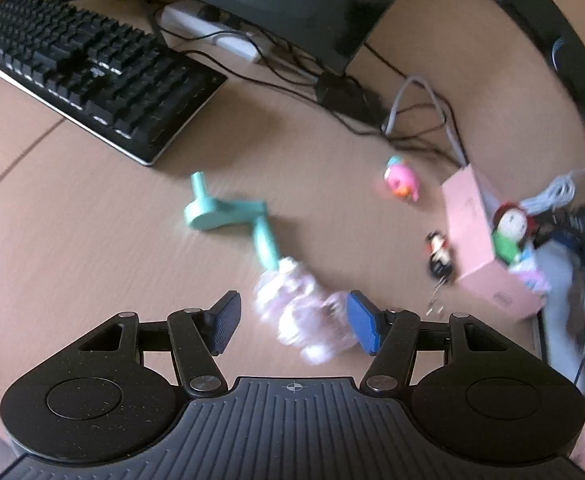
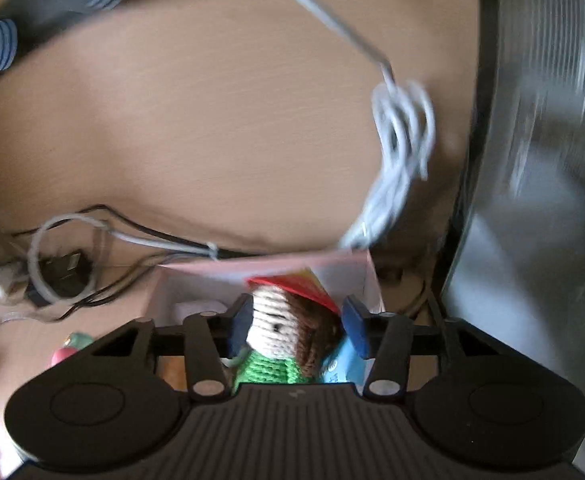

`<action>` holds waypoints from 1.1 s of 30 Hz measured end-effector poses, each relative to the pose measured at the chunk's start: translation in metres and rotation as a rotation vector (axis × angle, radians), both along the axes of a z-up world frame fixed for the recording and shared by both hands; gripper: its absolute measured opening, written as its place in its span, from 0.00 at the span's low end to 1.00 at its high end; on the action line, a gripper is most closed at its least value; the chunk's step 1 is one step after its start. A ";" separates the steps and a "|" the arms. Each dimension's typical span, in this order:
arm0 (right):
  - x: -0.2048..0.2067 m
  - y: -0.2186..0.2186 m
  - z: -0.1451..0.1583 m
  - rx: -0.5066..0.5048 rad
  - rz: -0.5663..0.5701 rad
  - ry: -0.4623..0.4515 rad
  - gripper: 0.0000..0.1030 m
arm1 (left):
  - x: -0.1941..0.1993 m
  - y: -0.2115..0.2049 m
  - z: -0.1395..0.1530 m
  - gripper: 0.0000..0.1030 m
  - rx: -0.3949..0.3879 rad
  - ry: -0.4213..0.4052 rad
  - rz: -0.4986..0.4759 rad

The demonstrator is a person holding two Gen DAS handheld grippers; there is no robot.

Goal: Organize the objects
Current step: 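Release the white adapter into the pink box with the right tool, then grasp the pink pig toy with the left tool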

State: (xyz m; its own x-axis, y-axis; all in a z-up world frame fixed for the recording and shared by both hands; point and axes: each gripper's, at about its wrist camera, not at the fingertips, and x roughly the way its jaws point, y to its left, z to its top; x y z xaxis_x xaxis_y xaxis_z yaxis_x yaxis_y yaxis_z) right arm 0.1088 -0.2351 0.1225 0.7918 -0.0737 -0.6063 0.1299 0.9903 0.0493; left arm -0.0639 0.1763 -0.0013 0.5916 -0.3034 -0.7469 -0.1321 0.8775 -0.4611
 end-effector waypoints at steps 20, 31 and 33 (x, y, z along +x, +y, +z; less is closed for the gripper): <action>-0.157 0.155 -0.067 -0.161 0.478 0.147 0.79 | 0.032 -0.047 -0.013 0.61 0.129 0.037 -0.089; -0.156 0.189 -0.069 -0.147 0.496 0.173 0.87 | 0.002 0.034 -0.007 0.61 0.071 -0.050 0.188; -0.159 0.192 -0.069 -0.151 0.502 0.180 0.87 | 0.010 0.041 -0.011 0.61 0.033 -0.038 0.200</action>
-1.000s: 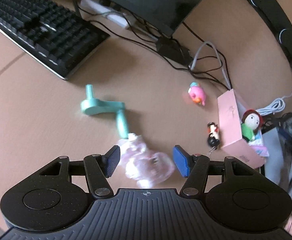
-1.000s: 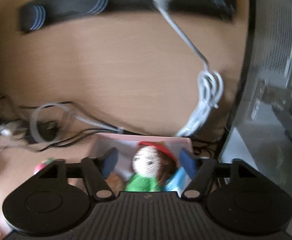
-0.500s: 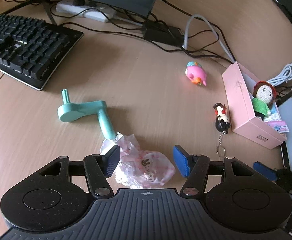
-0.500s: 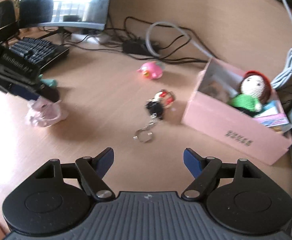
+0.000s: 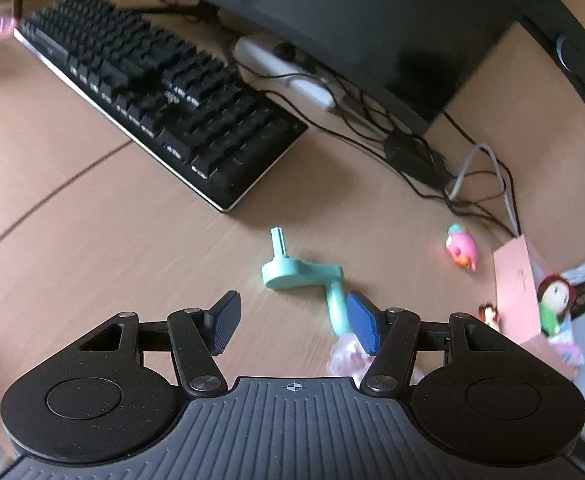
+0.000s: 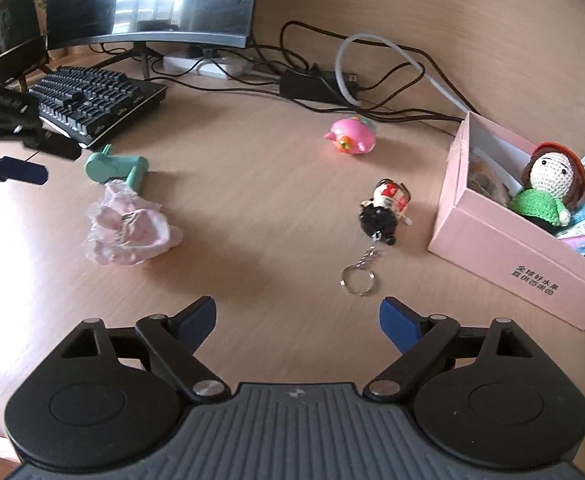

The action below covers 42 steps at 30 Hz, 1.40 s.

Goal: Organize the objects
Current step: 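Grasp the pink pig toy with the left tool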

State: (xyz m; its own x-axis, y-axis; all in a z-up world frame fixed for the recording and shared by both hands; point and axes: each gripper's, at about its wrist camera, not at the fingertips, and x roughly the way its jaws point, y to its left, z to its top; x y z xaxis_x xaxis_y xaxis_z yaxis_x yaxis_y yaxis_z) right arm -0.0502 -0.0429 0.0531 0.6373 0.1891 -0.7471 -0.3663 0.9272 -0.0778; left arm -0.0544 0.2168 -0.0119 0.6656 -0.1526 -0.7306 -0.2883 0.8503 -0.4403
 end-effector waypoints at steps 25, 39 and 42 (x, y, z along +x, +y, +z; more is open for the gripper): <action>0.092 -0.010 -0.014 -0.020 -0.191 0.039 0.30 | 0.008 -0.016 -0.014 0.61 -0.178 -0.089 -0.384; -0.002 -0.076 0.029 -0.140 -0.324 -0.043 0.78 | 0.129 -0.127 0.021 0.61 -0.038 -0.172 -0.523; -0.017 -0.080 0.033 -0.106 -0.330 -0.073 0.79 | 0.179 -0.160 0.016 0.61 0.043 -0.130 -0.528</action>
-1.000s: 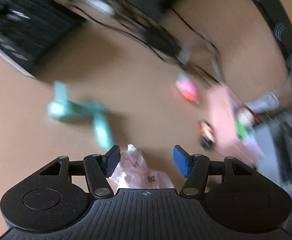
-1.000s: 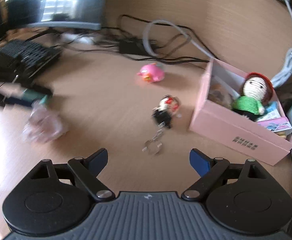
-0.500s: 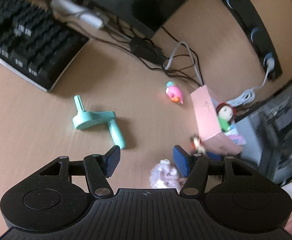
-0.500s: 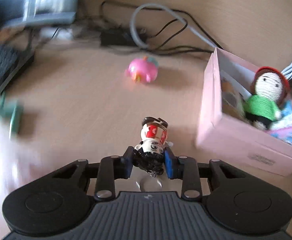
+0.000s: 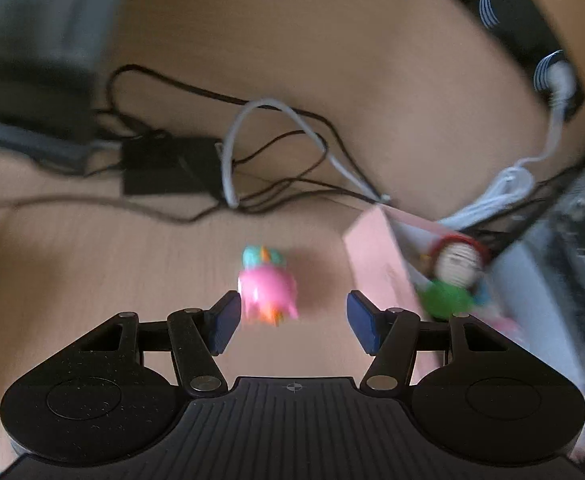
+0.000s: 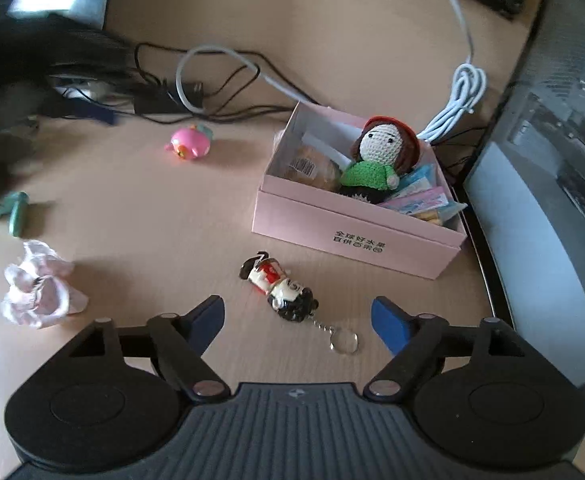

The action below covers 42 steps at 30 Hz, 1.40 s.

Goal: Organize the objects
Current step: 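Grasp the pink pig toy with the left tool, then grasp the teal crank toy with the right tool while the left holds the pink pig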

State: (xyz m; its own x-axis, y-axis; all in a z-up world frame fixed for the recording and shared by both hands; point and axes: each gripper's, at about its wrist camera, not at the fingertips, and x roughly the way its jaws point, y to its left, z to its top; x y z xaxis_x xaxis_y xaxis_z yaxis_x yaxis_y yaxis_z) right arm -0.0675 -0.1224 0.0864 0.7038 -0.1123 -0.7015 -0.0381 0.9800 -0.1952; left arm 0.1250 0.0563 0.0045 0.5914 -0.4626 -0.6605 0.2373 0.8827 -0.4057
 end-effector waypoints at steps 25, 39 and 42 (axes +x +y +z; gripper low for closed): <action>-0.016 0.055 -0.013 0.109 0.295 0.044 0.87 | -0.094 0.082 0.018 0.48 -0.002 0.061 -0.020; 0.045 0.146 -0.005 0.018 0.424 -0.068 0.87 | -0.220 0.264 0.028 0.48 -0.054 0.087 0.441; 0.054 0.187 -0.006 0.214 0.475 0.022 0.87 | -0.228 0.276 0.022 0.48 -0.064 0.103 0.464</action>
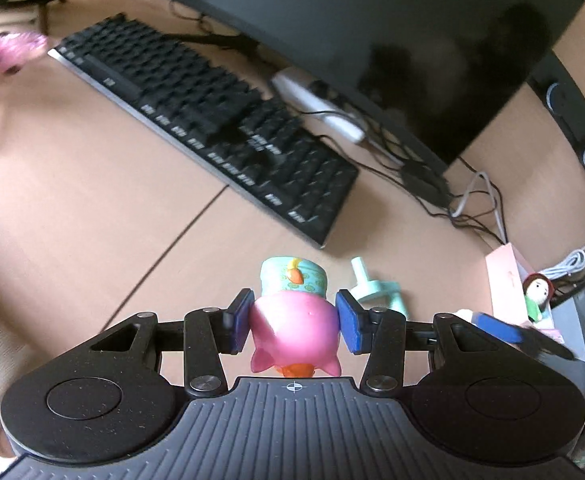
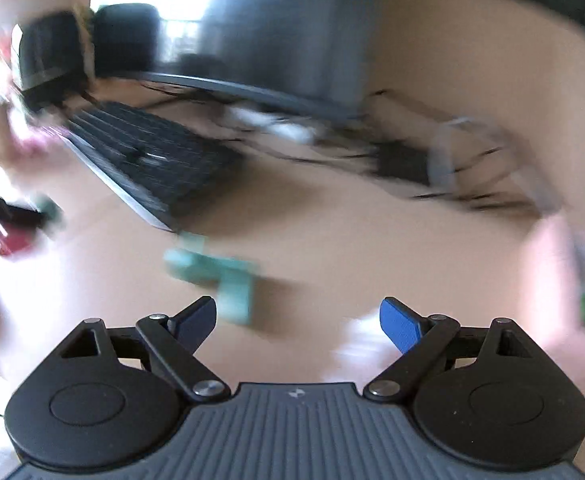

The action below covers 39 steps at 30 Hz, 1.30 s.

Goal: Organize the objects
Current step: 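Grasp the teal crank toy with the right tool while the left holds the pink pig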

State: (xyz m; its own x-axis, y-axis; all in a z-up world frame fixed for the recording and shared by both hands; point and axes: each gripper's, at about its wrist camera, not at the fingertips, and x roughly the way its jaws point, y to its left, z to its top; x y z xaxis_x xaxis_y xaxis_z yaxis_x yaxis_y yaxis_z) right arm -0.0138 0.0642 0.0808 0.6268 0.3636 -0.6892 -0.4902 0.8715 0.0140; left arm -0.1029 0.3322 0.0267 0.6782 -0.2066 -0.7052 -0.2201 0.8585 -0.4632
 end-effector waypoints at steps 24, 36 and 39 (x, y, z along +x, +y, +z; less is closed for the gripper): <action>-0.045 -0.025 -0.010 -0.101 -0.117 0.049 0.27 | 0.021 -0.100 -0.042 0.48 0.038 0.124 -0.542; -0.036 -0.002 -0.025 0.030 -0.175 0.039 0.65 | 0.043 -0.088 -0.021 0.48 0.182 0.041 -0.442; -0.014 0.014 -0.038 0.027 -0.197 0.016 0.71 | 0.042 -0.079 -0.018 0.48 0.211 0.045 -0.414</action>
